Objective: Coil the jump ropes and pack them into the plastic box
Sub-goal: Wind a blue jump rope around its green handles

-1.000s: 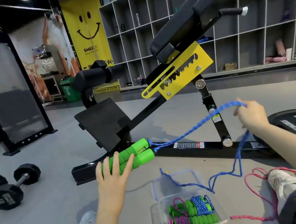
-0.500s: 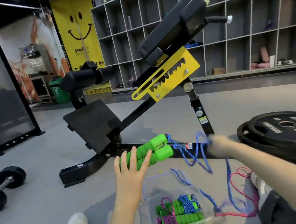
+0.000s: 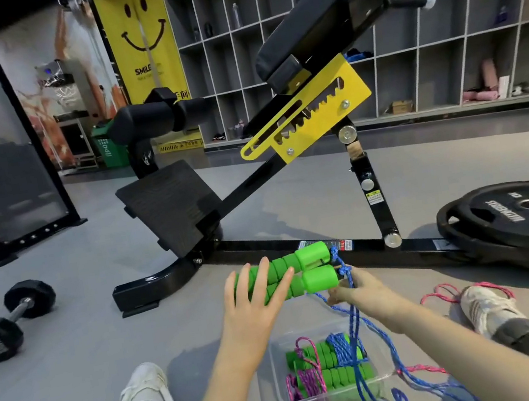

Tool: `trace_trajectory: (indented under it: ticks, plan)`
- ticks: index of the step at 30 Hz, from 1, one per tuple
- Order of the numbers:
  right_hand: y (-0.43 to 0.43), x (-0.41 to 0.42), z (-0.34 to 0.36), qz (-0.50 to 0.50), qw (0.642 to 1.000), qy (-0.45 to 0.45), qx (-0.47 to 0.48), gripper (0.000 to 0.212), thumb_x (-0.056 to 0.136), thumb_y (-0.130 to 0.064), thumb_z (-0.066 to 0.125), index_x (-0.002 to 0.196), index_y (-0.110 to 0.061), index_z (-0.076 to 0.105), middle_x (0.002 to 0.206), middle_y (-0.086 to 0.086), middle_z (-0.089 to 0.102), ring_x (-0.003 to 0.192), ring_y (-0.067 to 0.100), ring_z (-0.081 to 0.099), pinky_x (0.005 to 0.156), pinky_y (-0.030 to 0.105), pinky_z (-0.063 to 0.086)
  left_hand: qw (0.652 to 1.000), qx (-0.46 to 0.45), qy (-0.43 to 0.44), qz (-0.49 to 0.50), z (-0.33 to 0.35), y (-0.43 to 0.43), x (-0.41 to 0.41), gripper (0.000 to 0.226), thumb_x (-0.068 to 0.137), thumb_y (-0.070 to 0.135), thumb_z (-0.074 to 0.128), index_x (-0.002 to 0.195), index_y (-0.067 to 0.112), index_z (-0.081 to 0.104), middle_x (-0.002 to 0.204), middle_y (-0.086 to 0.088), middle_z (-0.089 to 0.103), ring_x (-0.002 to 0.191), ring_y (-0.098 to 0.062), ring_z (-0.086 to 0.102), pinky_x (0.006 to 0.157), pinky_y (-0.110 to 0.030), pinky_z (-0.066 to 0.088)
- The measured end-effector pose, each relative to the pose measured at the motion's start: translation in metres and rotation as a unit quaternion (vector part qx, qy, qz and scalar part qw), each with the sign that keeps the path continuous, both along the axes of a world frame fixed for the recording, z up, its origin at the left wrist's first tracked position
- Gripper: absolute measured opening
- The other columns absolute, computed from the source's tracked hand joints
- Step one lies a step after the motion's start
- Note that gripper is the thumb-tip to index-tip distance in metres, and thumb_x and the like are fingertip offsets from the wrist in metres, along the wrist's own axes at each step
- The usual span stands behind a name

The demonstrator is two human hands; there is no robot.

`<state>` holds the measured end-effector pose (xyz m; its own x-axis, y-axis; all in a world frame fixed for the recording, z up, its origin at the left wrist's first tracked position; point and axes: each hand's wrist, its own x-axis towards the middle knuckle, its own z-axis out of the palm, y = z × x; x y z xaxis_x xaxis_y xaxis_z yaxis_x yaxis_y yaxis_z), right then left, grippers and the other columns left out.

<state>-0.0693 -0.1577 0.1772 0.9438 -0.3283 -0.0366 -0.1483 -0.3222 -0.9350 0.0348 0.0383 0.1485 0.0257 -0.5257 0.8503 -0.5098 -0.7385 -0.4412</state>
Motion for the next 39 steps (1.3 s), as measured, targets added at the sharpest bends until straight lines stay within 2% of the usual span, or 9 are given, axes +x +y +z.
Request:
trace_trajectory:
  ticks: [3,7,10,17,20,25,30,35,39]
  plan:
    - [0.022,-0.001,-0.021,-0.101,0.994,-0.036,0.025,0.02,0.099,-0.011,0.038,0.116,-0.006,0.046,0.065,0.008,0.056,0.058,0.022,0.055,0.074,0.041,0.054,0.999,-0.021,0.024,-0.006,-0.002,-0.002,-0.003,0.059,0.087,-0.014,0.029,0.136,0.017,0.044,0.132,-0.02,0.044,0.109,-0.039,0.046,0.097,-0.053,0.034]
    - [0.043,-0.004,-0.05,-0.105,0.977,0.052,-0.18,0.02,0.097,-0.029,0.033,0.113,-0.017,0.036,0.082,0.003,0.052,0.065,0.033,0.059,0.059,0.044,0.052,0.999,-0.011,0.043,0.008,-0.01,-0.001,-0.004,0.049,0.095,-0.01,0.018,0.132,0.008,0.043,0.132,-0.018,0.043,0.107,-0.038,0.045,0.095,-0.052,0.036]
    - [0.052,-0.008,-0.047,-0.058,0.953,0.137,-0.264,0.018,0.098,-0.02,0.033,0.112,-0.011,0.03,0.073,0.002,0.048,0.066,0.024,0.049,0.053,0.031,0.038,0.999,-0.008,0.049,0.013,-0.02,0.001,-0.001,0.044,0.096,-0.008,0.018,0.13,0.003,0.044,0.131,-0.017,0.042,0.106,-0.037,0.045,0.095,-0.052,0.035]
    - [0.089,-0.025,-0.01,0.156,0.799,0.256,-0.522,0.035,0.09,0.003,0.043,0.125,0.0,0.042,0.127,0.014,0.054,0.119,0.029,0.053,0.086,0.034,0.044,0.997,0.021,0.065,0.024,-0.038,0.008,0.006,0.049,0.093,-0.009,0.017,0.133,0.005,0.041,0.13,-0.017,0.042,0.107,-0.038,0.044,0.097,-0.052,0.034]
    - [0.099,-0.033,0.015,0.251,0.755,0.189,-0.575,0.011,0.092,-0.002,0.044,0.084,-0.001,0.052,0.116,0.019,0.059,0.104,0.032,0.057,0.064,0.03,0.04,0.996,0.023,0.08,0.028,-0.044,0.009,0.008,0.053,0.092,-0.008,0.012,0.134,0.005,0.041,0.13,-0.017,0.042,0.107,-0.039,0.043,0.097,-0.053,0.033]
    - [0.068,-0.022,0.049,0.311,0.833,0.086,-0.448,0.039,0.098,-0.032,0.041,0.067,-0.009,0.045,0.069,0.012,0.05,0.066,0.025,0.042,0.061,0.032,0.034,0.996,0.029,0.08,0.019,-0.047,0.006,0.011,0.054,0.081,-0.003,0.035,0.134,0.007,0.04,0.13,-0.016,0.041,0.107,-0.038,0.043,0.097,-0.052,0.032]
    - [0.03,-0.019,0.085,0.288,0.88,0.013,-0.376,0.037,0.099,-0.035,0.039,0.08,-0.017,0.065,0.073,0.002,0.058,0.066,0.01,0.05,0.071,0.024,0.04,0.996,0.039,0.077,0.0,-0.049,0.007,0.014,0.045,0.091,0.005,0.038,0.136,0.005,0.039,0.13,-0.017,0.042,0.108,-0.038,0.043,0.098,-0.053,0.032]
    - [0.008,-0.008,0.096,0.218,0.913,-0.077,-0.337,0.035,0.097,-0.034,0.046,0.069,-0.017,0.06,0.058,-0.001,0.048,0.051,0.003,0.039,0.055,0.02,0.034,0.995,0.05,0.075,-0.05,-0.04,0.007,0.006,0.046,0.095,-0.009,0.019,0.134,0.004,0.041,0.13,-0.016,0.042,0.11,-0.038,0.044,0.099,-0.053,0.035]
    - [-0.014,0.001,0.088,0.128,0.949,-0.091,-0.272,0.039,0.096,-0.031,0.048,0.071,-0.005,0.061,0.055,-0.004,0.043,0.046,0.002,0.033,0.048,0.014,0.028,0.994,0.038,0.052,-0.094,-0.03,0.005,-0.003,0.059,0.084,-0.012,0.035,0.14,0.004,0.028,0.133,-0.016,0.04,0.114,-0.037,0.044,0.1,-0.053,0.035]
